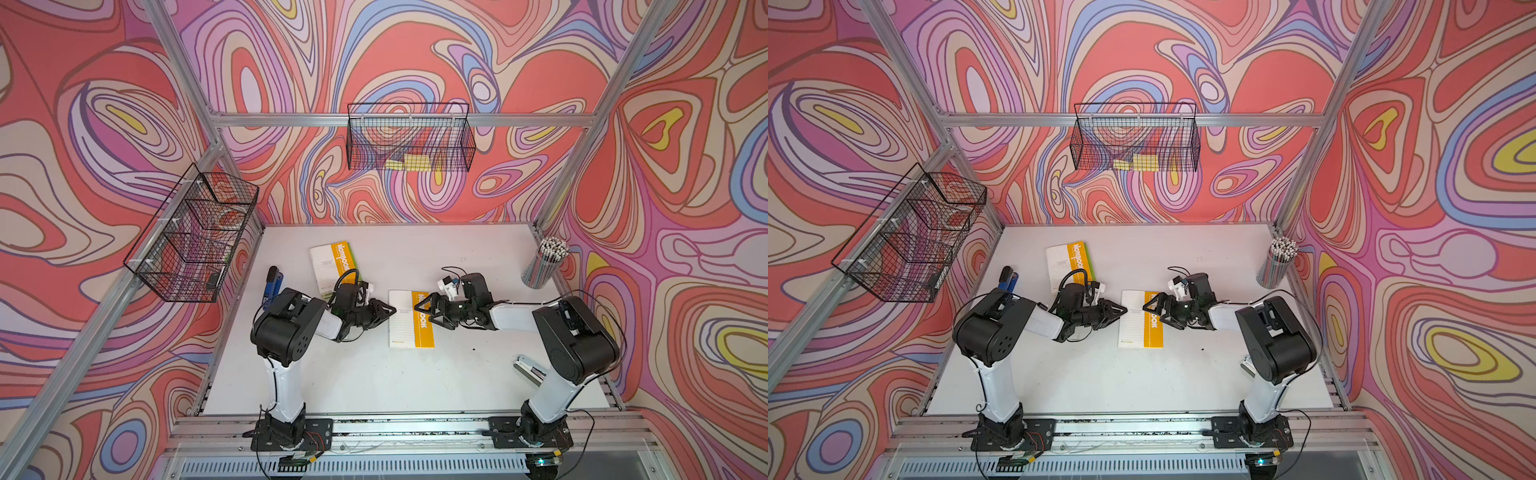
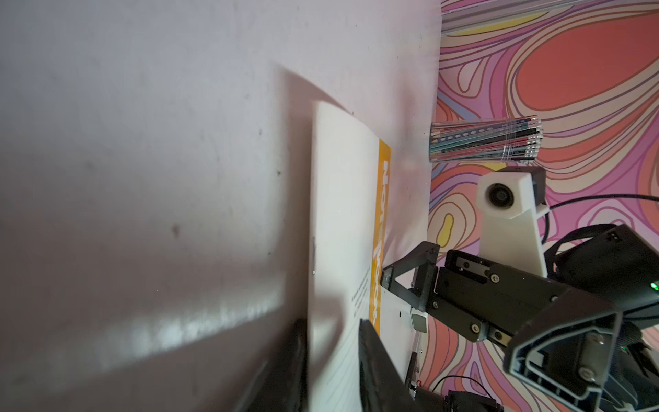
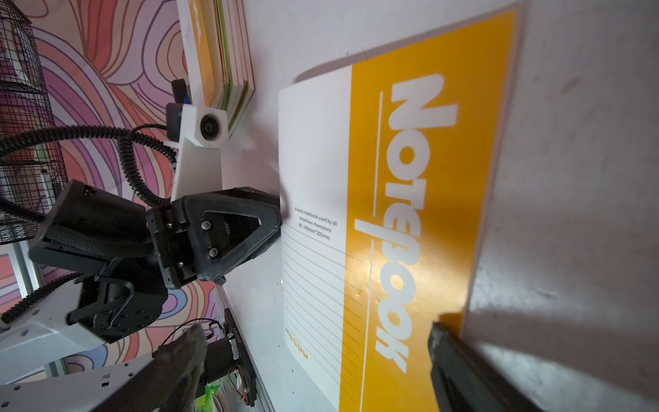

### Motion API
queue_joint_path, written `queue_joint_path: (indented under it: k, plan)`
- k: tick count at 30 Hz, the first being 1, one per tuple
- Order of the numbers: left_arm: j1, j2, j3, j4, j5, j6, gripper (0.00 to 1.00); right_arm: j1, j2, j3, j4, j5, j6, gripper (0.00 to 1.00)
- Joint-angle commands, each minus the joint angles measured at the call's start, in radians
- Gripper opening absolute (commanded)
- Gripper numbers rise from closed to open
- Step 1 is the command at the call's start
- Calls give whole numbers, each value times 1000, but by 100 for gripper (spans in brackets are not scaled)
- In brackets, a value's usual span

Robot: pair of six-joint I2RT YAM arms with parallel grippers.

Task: Close the notebook
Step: Pick up the notebook from the center of the board.

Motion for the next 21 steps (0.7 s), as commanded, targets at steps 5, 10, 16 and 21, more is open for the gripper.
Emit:
queue_joint_path:
  k: [5,10,16,21]
  plan:
    - [6,26,-6,115,53,-34,16,7,-11,-2,-6,8,-17,98]
    - [6,25,-7,138,65,-44,0,6,-9,2,-8,6,-16,98]
    - [7,-19,4,90,60,-40,0,7,-49,14,-21,-17,-9,98]
    - [6,-118,85,-165,29,54,0,6,-134,47,-129,4,-53,98]
